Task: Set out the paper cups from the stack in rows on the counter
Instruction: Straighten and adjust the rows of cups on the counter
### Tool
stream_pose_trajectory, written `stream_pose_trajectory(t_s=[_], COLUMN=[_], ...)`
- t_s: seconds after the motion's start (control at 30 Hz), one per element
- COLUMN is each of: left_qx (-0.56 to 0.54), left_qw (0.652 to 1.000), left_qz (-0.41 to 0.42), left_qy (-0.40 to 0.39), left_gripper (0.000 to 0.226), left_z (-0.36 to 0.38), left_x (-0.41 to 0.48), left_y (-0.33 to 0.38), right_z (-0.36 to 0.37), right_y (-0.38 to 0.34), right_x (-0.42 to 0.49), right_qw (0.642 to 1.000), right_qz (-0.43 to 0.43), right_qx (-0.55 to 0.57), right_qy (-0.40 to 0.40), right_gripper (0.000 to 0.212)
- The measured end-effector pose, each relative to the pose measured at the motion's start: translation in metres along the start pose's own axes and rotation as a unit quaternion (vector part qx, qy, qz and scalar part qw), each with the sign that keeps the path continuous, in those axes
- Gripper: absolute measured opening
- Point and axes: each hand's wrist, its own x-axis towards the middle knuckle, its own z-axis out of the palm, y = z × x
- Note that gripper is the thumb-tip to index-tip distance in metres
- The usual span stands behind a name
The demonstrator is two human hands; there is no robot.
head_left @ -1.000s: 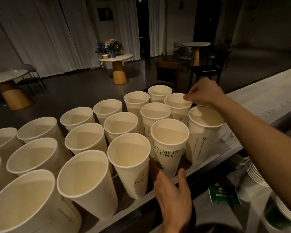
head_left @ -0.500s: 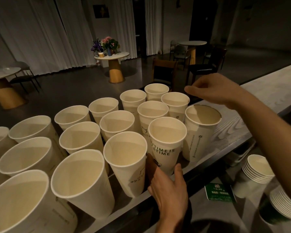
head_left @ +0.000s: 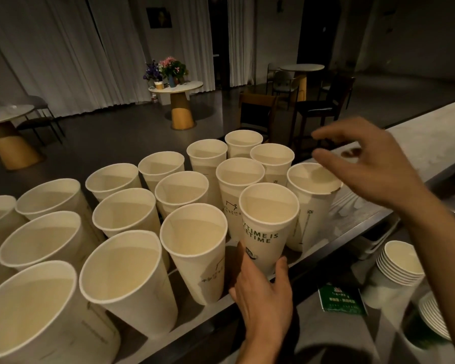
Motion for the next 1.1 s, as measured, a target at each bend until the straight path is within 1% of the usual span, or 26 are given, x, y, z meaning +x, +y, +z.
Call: stream_pose_trajectory(t_s=[0.03, 0.1, 0.17, 0.2, 0.27, 0.33, 0.4, 0.5, 0.7, 0.87, 1.0, 1.1], left_qx=[-0.001, -0.005, -0.014, -0.019, -0.022, -0.020, -0.019, -0.033, -0.040, -0.043, -0.048, -0.046], left_qw=[1.000, 1.000, 1.000, 1.000, 0.999, 0.999, 0.999, 0.999, 0.999, 0.998, 0.997, 0.998], left_qz=[-0.003, -0.005, -0.010, -0.016, -0.026, -0.027, -0.025, -0.031, -0.035, -0.040, -0.055, -0.039], left_qy=[0.000, -0.001, 0.000, 0.001, 0.005, 0.011, 0.011, 0.006, 0.002, 0.006, 0.001, 0.003], left_gripper=[0.086, 0.086, 0.084, 0.084, 0.083, 0.081, 0.080, 0.081, 0.084, 0.085, 0.084, 0.087], left_z=[0.000, 0.000, 0.000, 0.000, 0.000, 0.000, 0.001, 0.002, 0.004, 0.003, 0.003, 0.001], left_x=[0.000, 0.000, 0.000, 0.000, 0.001, 0.003, 0.003, 0.005, 0.007, 0.007, 0.007, 0.006], left_y=[-0.001, -0.002, -0.002, -0.002, -0.003, -0.007, -0.009, -0.011, -0.016, -0.016, -0.014, -0.012], right_z=[-0.001, 0.003, 0.013, 0.018, 0.028, 0.036, 0.042, 0.049, 0.060, 0.060, 0.061, 0.060], right_y=[-0.009, -0.024, -0.037, -0.043, -0.052, -0.059, -0.062, -0.059, -0.061, -0.056, -0.048, -0.048], right_x=[0.010, 0.031, 0.050, 0.057, 0.068, 0.074, 0.076, 0.077, 0.076, 0.074, 0.069, 0.066], right_qw=[0.999, 0.987, 0.962, 0.947, 0.918, 0.892, 0.878, 0.879, 0.890, 0.894, 0.890, 0.893], right_qz=[-0.039, -0.093, -0.114, -0.113, -0.124, -0.147, -0.169, -0.198, -0.237, -0.254, -0.282, -0.290], right_qx=[-0.029, -0.086, -0.145, -0.172, -0.221, -0.268, -0.291, -0.274, -0.215, -0.201, -0.213, -0.207], right_qy=[-0.017, -0.099, -0.204, -0.249, -0.306, -0.333, -0.340, -0.337, -0.326, -0.310, -0.288, -0.275], right_gripper=[0.035, 0.042, 0.048, 0.048, 0.041, 0.032, 0.025, 0.015, 0.018, 0.016, 0.014, 0.012])
